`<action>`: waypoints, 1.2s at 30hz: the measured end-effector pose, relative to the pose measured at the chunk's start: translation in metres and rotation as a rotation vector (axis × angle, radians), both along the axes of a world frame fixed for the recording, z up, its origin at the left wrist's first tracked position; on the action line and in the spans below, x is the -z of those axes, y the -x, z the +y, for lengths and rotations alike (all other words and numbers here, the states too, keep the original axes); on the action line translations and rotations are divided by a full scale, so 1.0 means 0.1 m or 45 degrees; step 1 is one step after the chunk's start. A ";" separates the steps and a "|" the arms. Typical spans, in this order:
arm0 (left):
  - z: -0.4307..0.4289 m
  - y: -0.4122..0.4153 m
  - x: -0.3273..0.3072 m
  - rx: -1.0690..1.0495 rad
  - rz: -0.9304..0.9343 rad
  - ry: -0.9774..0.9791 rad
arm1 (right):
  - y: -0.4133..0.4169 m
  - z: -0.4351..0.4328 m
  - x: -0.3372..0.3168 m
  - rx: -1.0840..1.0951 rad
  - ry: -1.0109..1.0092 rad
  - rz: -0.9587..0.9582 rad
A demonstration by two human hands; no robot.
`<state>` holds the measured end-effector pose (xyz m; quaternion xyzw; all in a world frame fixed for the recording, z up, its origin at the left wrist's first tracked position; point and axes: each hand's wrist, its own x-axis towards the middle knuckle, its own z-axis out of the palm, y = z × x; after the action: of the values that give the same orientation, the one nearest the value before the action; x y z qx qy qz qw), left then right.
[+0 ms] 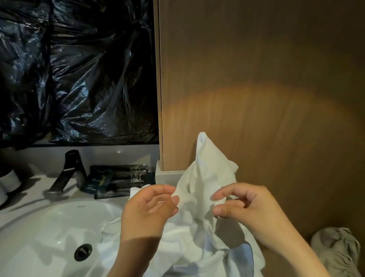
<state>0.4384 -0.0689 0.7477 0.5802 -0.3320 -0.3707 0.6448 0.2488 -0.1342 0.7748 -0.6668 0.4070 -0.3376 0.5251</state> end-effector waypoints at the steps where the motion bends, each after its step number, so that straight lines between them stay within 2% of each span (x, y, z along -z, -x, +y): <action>1: 0.01 0.00 0.00 0.015 0.008 0.005 | 0.00 0.01 -0.01 -0.020 -0.012 0.018; 6: 0.01 0.02 -0.02 0.065 0.033 -0.012 | 0.01 0.02 -0.04 0.033 0.086 0.064; 11: 0.02 0.06 -0.08 0.089 0.092 0.049 | 0.00 0.02 -0.10 0.123 0.438 0.229; 15: 0.05 0.07 -0.18 0.090 0.087 0.066 | -0.01 0.03 -0.18 0.145 0.659 0.265; 20: 0.07 0.13 -0.30 0.147 0.059 0.097 | -0.08 0.12 -0.28 -0.039 0.502 0.125; 23: 0.08 0.13 -0.34 0.197 0.046 0.102 | -0.09 0.11 -0.29 -0.082 0.499 0.156; 36: 0.09 0.14 -0.37 0.281 -0.045 0.177 | -0.20 0.08 -0.21 0.017 0.492 -0.001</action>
<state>0.4241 -0.0595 0.7851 0.5005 -0.4299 -0.4053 0.6328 0.2684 -0.1260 0.7953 -0.7524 0.3389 -0.4132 0.3851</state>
